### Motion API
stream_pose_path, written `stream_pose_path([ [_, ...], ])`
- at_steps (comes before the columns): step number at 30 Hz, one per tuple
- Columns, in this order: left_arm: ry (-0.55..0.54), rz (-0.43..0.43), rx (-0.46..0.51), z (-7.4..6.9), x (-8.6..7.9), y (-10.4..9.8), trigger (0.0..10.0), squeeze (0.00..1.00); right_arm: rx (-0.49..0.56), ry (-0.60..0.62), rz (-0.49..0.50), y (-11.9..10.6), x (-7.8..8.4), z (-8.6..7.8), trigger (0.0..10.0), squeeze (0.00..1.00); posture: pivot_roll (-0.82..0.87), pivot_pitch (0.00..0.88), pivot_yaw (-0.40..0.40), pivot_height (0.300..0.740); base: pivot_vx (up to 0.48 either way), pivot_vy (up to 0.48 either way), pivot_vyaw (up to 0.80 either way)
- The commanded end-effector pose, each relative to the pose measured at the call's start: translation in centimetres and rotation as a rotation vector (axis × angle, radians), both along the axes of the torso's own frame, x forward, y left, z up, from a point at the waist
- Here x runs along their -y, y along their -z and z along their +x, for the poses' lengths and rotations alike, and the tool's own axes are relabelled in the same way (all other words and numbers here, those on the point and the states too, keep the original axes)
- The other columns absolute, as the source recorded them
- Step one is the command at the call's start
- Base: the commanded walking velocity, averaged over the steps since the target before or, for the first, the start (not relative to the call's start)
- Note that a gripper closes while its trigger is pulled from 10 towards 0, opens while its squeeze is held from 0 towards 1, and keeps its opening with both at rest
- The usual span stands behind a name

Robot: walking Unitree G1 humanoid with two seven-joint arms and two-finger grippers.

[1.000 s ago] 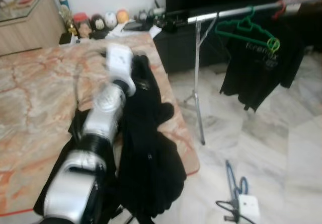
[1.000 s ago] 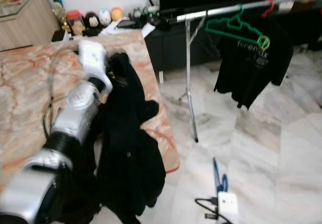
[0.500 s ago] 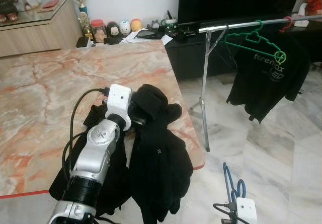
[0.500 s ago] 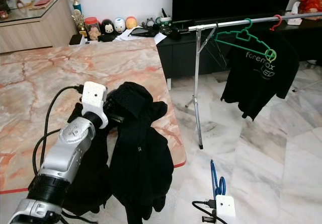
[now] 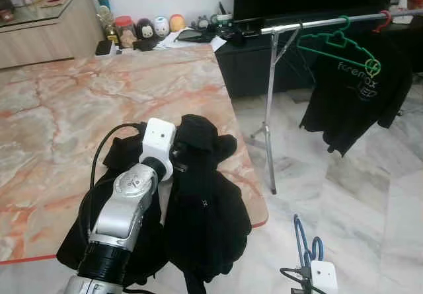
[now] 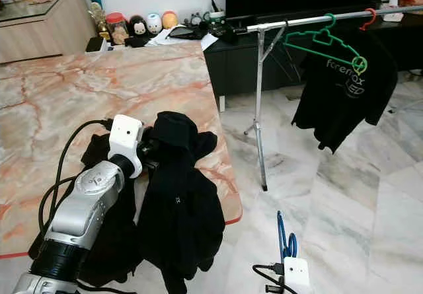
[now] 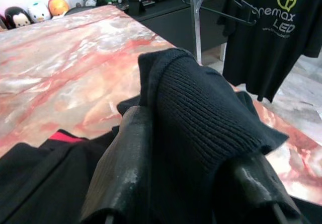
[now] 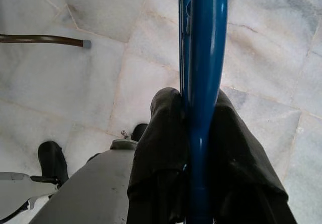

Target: Hang hanger

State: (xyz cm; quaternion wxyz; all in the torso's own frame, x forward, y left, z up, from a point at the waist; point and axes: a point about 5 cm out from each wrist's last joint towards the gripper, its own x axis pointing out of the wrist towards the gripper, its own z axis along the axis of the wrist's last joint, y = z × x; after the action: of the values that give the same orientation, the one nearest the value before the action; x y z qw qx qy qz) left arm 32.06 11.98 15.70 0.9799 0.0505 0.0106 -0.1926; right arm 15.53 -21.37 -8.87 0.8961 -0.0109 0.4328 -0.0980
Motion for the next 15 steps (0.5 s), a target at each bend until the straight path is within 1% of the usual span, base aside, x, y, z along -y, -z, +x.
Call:
stream_pose_path([
  [1,0.004,0.034,0.011,-0.2,-0.2,-0.3,10.0,1.0,-0.005,0.006,0.007,0.2,-0.3,-0.3,10.0,0.0,-0.09,0.0,0.063,0.74,0.0,0.0,0.0],
  [9,0.008,0.033,-0.01,-1.2,-0.2,0.2,10.0,1.0,-0.011,0.006,0.009,0.3,-0.3,-0.5,10.0,0.0,-0.09,0.0,0.065,0.74,0.0,0.0,0.0],
  [15,-0.03,0.023,-0.029,-2.1,-1.1,0.5,10.0,1.0,-0.018,0.005,0.008,0.3,-0.3,-0.7,10.0,0.0,-0.09,0.0,0.064,0.74,0.0,0.0,0.0],
])
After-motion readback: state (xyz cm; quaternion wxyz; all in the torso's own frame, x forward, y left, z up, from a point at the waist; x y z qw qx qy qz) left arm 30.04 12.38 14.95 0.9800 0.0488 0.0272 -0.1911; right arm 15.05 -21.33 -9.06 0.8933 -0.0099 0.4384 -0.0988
